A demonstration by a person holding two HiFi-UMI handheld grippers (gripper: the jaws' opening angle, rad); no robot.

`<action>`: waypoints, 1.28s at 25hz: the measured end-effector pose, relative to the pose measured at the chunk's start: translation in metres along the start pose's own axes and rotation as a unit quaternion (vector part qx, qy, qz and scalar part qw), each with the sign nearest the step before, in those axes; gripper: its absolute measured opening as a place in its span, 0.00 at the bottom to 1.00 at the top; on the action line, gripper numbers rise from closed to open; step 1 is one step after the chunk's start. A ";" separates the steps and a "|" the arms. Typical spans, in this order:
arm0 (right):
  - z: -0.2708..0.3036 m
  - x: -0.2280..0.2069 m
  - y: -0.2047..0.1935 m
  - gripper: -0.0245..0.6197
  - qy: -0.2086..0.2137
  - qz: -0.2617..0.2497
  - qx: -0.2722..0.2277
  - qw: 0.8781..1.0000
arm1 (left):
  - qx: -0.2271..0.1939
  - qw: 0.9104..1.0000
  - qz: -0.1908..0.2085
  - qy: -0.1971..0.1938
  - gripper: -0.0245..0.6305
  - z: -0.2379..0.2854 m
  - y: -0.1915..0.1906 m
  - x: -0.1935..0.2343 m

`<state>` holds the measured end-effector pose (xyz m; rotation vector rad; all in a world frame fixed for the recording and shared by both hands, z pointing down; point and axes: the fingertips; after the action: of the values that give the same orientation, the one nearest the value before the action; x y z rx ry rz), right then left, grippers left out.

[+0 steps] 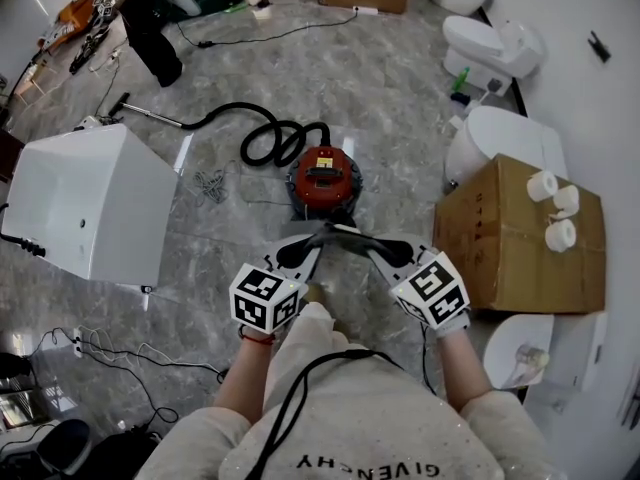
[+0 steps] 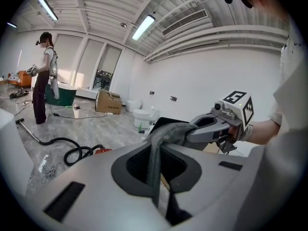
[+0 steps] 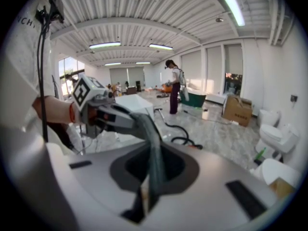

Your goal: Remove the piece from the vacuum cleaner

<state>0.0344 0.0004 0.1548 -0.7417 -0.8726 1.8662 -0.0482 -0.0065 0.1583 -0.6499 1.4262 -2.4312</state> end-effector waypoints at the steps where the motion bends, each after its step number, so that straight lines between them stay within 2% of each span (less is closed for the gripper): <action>1: -0.002 0.001 0.002 0.07 0.000 -0.001 -0.001 1.000 | -0.002 1.000 0.001 -0.001 0.09 -0.002 0.003 -0.001; 22: -0.022 0.013 0.026 0.07 -0.004 -0.006 -0.027 1.000 | -0.028 0.999 0.023 0.010 0.09 -0.019 0.033 -0.011; 32: -0.011 0.012 0.020 0.07 0.003 -0.005 -0.014 1.000 | -0.023 0.999 0.000 0.025 0.09 -0.016 0.023 -0.003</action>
<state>0.0282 0.0076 0.1306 -0.7587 -0.8979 1.8456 -0.0537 -0.0036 0.1309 -0.6015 1.5060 -2.4373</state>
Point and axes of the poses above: the fingertips, and each gripper's own axes: z forward along the fingers, x to its left, y out of its top, and after that the axes turned 9 degrees about y, right-handed
